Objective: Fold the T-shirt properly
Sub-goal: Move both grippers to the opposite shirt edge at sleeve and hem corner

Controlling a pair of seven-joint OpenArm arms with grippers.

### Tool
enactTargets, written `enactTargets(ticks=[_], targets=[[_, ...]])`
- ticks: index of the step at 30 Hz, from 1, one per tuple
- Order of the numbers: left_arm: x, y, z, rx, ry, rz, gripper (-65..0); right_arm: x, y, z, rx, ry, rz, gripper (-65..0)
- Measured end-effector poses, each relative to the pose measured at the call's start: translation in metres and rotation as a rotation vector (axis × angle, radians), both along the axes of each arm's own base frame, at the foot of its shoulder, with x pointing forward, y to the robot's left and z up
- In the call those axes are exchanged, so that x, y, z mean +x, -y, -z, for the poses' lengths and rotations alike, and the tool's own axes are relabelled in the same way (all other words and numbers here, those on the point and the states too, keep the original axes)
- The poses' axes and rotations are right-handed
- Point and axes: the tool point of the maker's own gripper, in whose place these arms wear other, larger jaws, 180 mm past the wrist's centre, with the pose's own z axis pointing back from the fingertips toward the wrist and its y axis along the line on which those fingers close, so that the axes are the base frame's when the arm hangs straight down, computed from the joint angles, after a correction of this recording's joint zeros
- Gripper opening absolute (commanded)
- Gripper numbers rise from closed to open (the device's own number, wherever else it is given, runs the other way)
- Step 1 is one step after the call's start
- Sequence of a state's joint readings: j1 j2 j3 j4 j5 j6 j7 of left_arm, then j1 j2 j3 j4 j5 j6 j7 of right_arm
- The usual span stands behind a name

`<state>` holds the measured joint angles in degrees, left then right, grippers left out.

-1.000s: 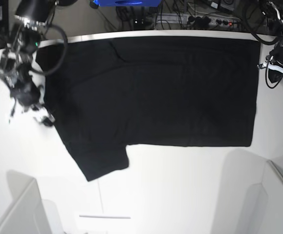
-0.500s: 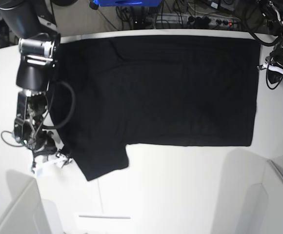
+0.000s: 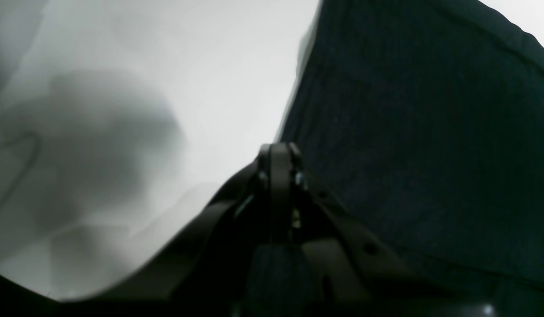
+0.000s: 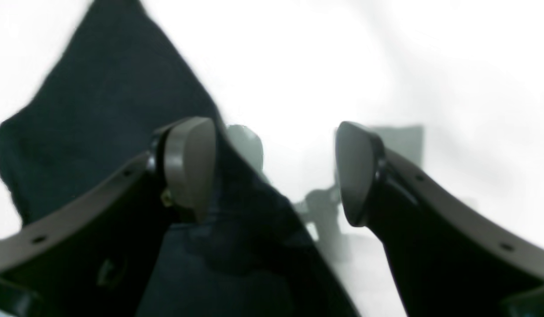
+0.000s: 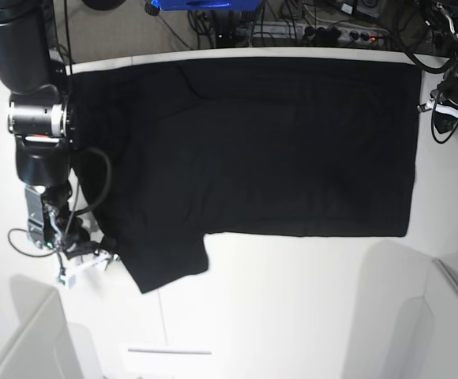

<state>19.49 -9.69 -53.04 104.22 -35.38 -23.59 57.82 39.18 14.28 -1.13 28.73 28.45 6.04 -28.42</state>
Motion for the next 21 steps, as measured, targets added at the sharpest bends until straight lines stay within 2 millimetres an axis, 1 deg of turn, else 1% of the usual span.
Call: enactTargets(ticks=[2,4,9,13,14,15,18,21], targets=[[0.000,0.000,0.000,0.000,0.000,0.000,-65.0,-0.003,-0.002,0.004,0.004,-0.011,0.000,-24.3],[0.000,0.000,0.000,0.000,0.000,0.000,-65.0,-0.002,-0.010,0.007,0.010,-0.008,-0.005,-24.3],[0.000,0.000,0.000,0.000,-0.001,0.000,-65.0,-0.003,-0.029,0.013,-0.060,-0.020,-0.104,-24.6],[0.000,0.000,0.000,0.000,-0.001,0.000,-65.0,-0.002,-0.032,0.013,-0.063,-0.013,-0.113,-24.9],[0.000,0.000,0.000,0.000,-0.001,0.000,-65.0,-0.002,-0.032,0.013,-0.063,-0.013,-0.112,-26.4],[0.000,0.000,0.000,0.000,-0.001,0.000,-65.0,-0.002,-0.032,0.013,-0.065,-0.014,-0.114,-29.3],[0.000,0.000,0.000,0.000,-0.001,0.000,-65.0,-0.004,-0.032,0.015,-0.066,-0.017,-0.114,-41.7],[0.000,0.000,0.000,0.000,0.000,0.000,-65.0,-0.005,-0.031,0.017,-0.065,-0.015,-0.112,-51.8]])
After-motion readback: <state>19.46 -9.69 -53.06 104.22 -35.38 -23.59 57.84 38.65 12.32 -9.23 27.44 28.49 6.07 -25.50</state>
